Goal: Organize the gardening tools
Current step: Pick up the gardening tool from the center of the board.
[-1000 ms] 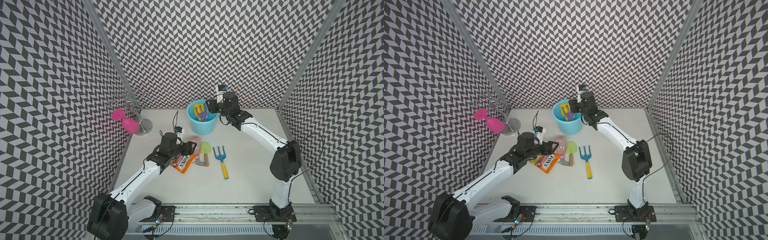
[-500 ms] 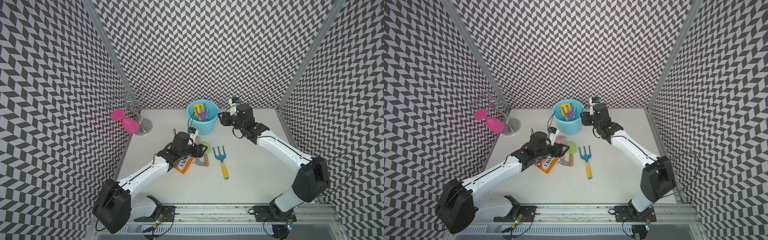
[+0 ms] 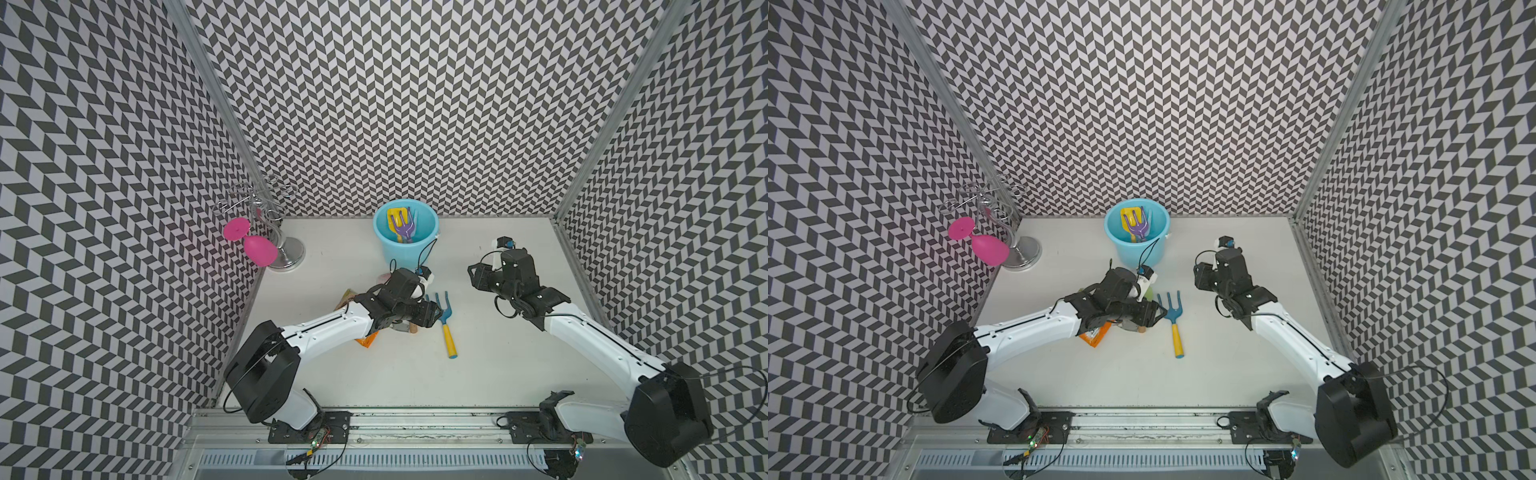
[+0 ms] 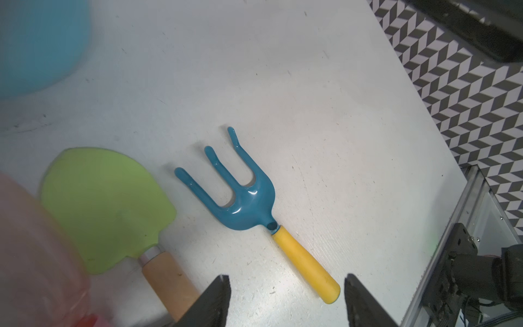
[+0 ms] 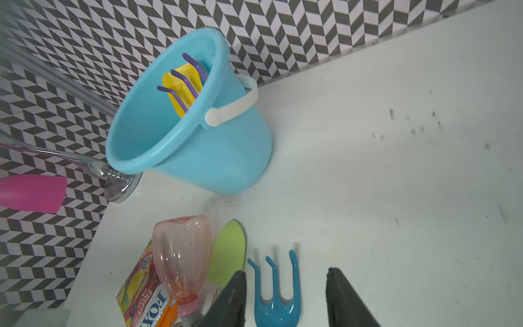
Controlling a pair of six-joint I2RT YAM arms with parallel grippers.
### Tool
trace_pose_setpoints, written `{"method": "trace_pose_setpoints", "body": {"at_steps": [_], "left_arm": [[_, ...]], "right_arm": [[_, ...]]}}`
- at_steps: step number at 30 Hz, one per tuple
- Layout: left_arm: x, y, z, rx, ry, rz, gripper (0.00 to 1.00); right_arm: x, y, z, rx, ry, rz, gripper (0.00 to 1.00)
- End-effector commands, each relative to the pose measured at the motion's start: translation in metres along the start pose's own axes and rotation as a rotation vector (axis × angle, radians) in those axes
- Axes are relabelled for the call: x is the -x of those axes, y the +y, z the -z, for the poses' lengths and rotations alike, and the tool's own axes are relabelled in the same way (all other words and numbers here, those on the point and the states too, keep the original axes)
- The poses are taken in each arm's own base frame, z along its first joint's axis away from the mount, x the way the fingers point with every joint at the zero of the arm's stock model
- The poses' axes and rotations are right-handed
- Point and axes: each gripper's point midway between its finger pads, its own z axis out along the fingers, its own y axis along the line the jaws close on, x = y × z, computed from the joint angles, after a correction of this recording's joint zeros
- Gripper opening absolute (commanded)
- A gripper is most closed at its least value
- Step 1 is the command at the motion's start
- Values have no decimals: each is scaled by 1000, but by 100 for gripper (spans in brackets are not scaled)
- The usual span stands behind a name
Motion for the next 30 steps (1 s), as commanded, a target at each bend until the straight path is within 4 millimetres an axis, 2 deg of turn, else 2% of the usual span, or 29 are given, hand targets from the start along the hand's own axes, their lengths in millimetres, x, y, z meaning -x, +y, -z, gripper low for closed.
{"method": "trace_pose_setpoints", "body": {"at_steps": [1, 6, 13, 24, 30], "left_arm": [[-10, -1, -12, 19, 90, -12, 66], [-28, -5, -33, 23, 191, -19, 65], [-43, 1, -54, 51, 289, -3, 63], [-43, -3, -68, 29, 313, -16, 63], [-45, 0, -79, 35, 343, -22, 63]], "right_arm": [[-4, -5, 6, -3, -6, -23, 48], [-28, -23, 7, -38, 45, -45, 48], [-39, -40, 12, -60, 41, -73, 48], [-53, -46, 7, -60, 74, -89, 47], [-54, -48, 5, -65, 75, -89, 47]]}}
